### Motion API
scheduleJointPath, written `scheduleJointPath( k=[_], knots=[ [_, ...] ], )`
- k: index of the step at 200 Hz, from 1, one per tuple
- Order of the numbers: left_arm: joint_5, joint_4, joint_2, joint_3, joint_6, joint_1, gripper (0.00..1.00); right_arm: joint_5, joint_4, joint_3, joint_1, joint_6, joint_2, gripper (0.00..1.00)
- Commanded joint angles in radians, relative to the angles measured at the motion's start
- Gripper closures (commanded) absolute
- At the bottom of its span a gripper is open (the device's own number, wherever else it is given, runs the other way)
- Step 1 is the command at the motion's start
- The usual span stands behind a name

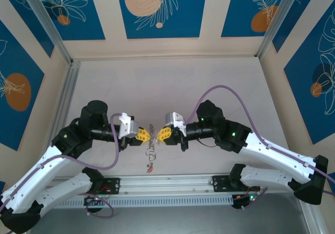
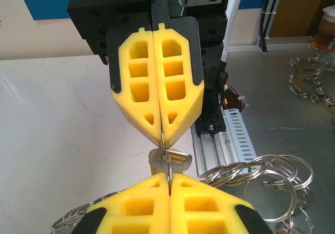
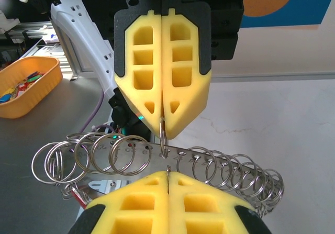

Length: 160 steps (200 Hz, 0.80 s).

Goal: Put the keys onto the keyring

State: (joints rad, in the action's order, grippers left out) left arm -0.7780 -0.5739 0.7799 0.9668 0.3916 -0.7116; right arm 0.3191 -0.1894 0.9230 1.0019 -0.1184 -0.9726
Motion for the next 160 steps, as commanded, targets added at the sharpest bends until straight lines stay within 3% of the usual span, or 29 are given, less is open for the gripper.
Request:
scheduleJointPath(
  k=[1,103,160],
  knots=[
    [-0.037,0.042,-0.012,0.0,-0.011,-0.002,1.0,0.03,0.036,0.004,0.009,0.019,-0.007,1.0],
    [-0.04,0.044,-0.009,0.003,-0.011,-0.002,1.0,0.05,0.062,0.009,0.017,0.022,-0.023,1.0],
    [-0.04,0.04,-0.011,0.004,-0.008,-0.002,1.0,0.001,0.043,0.004,0.014,0.022,-0.01,1.0]
  ],
)
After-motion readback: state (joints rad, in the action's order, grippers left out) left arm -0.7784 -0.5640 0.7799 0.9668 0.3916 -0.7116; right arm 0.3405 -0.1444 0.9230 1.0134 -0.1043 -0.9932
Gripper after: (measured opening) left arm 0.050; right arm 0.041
